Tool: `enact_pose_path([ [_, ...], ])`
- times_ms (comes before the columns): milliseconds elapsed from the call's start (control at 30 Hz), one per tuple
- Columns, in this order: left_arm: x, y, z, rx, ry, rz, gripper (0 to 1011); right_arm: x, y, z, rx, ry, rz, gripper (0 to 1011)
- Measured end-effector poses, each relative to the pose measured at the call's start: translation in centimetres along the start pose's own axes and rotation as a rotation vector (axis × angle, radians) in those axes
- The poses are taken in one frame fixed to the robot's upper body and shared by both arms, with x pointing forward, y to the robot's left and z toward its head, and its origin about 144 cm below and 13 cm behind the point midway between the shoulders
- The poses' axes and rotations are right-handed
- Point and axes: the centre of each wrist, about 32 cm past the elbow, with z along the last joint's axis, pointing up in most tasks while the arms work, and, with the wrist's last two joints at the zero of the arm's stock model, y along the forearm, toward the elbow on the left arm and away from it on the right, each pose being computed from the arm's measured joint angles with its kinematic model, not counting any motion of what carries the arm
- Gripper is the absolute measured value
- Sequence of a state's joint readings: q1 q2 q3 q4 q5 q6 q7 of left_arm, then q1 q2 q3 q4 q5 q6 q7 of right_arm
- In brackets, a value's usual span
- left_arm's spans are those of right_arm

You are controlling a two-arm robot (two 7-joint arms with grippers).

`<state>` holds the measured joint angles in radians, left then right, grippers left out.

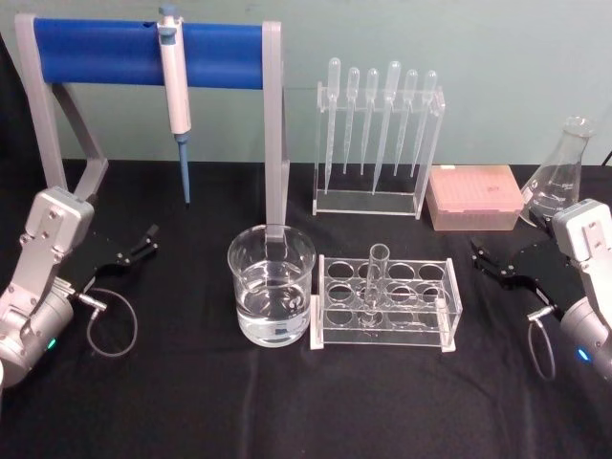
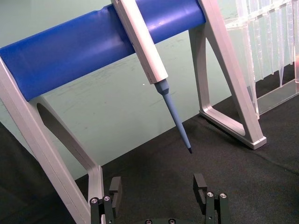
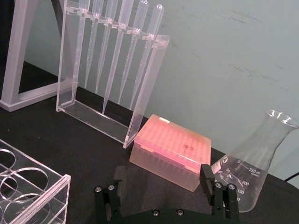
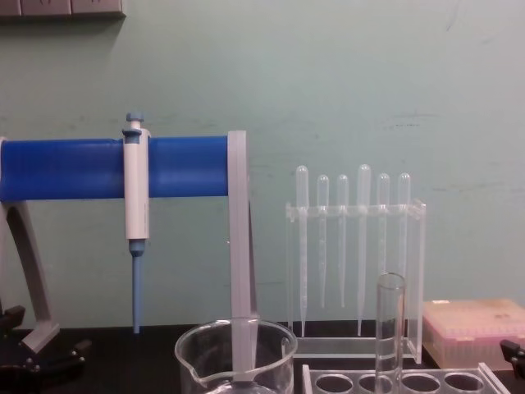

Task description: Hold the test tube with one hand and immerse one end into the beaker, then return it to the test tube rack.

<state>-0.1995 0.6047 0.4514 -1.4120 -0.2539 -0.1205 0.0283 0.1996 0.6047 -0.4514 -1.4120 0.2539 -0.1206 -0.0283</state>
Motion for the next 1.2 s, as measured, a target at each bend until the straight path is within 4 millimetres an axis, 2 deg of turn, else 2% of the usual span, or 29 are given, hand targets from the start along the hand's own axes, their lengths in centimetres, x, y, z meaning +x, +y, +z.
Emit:
enact_pose_path([
  [1200, 0.00, 0.00, 0.00, 0.000, 0.000, 0.000, 1000, 0.00, 0.00, 0.00, 0.000, 0.000, 0.000, 1002],
])
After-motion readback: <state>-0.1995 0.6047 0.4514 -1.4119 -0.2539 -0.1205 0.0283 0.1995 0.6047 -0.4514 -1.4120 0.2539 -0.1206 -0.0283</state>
